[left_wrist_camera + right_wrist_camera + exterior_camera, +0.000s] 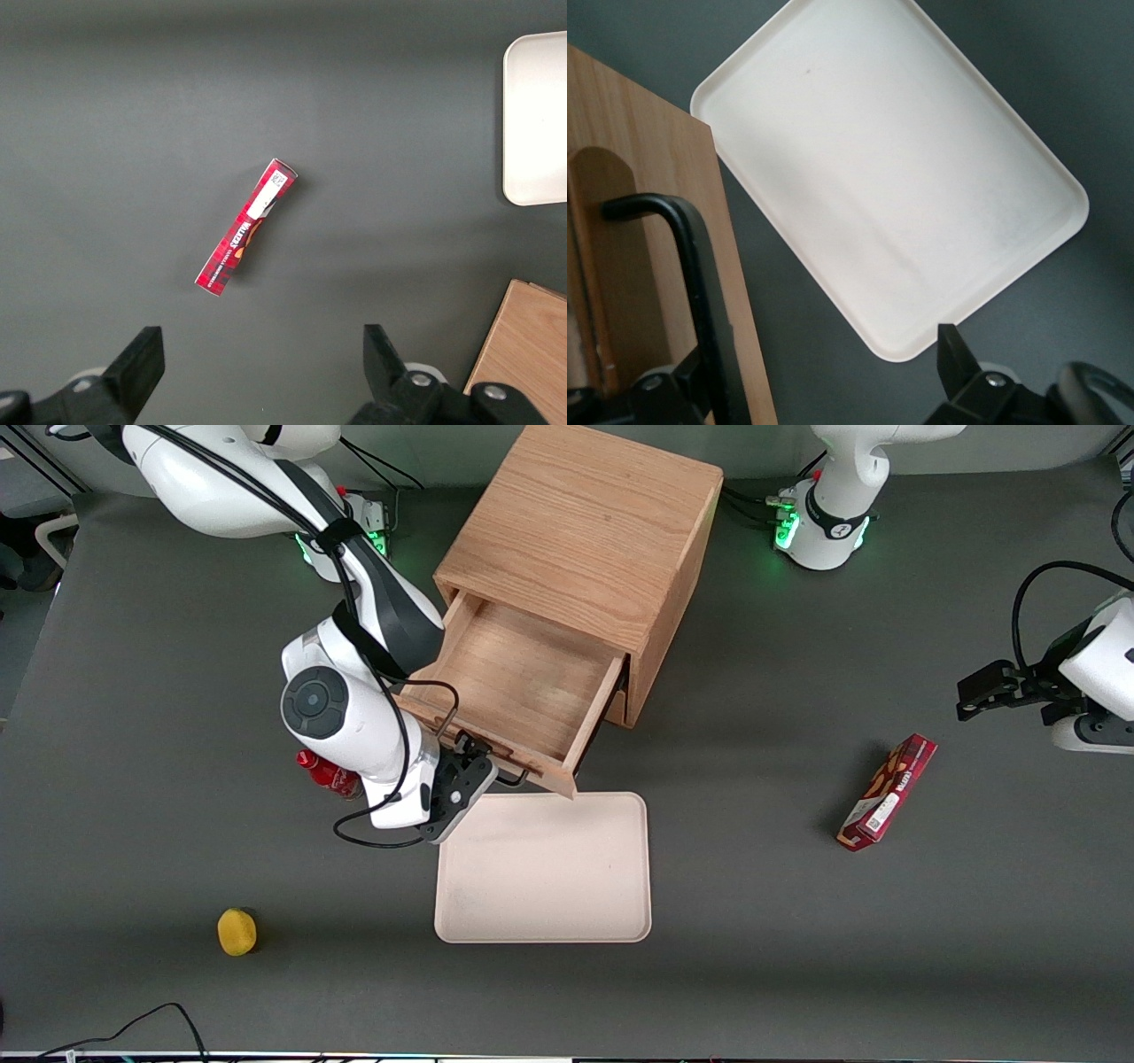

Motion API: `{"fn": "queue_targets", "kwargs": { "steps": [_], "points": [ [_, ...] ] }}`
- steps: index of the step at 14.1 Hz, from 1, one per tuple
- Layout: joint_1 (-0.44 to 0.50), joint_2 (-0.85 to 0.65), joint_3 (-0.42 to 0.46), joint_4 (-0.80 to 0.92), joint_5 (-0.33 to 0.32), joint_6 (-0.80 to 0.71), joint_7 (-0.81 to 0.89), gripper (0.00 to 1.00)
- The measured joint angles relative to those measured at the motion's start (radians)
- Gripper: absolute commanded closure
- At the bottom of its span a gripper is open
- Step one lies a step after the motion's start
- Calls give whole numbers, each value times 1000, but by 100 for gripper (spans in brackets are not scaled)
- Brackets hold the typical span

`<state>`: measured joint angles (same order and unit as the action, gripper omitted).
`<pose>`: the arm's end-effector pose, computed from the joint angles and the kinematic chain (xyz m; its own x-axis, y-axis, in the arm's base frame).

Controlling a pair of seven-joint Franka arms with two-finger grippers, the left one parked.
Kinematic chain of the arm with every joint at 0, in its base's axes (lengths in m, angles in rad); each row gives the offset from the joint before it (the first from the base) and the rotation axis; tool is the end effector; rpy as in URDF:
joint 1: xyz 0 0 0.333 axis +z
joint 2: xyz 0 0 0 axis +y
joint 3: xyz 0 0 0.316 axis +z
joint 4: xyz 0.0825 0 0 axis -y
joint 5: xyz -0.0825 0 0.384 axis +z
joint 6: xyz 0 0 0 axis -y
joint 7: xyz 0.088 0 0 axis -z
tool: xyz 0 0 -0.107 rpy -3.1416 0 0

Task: Open upper drawer
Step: 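Pull the upper drawer outward from the cabinet with the right gripper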

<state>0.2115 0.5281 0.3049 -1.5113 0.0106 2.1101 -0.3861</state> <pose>0.6292 0.3179 0.3779 0.6586 0.7387 0.1430 0.7524 -0.6485 -0.1154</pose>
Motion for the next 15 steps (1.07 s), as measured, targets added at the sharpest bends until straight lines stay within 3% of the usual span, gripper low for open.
{"fn": "queue_targets", "kwargs": {
  "steps": [15],
  "points": [
    [-14, 81, -43, 116, -16, -12, -59, 0]
  ]
}}
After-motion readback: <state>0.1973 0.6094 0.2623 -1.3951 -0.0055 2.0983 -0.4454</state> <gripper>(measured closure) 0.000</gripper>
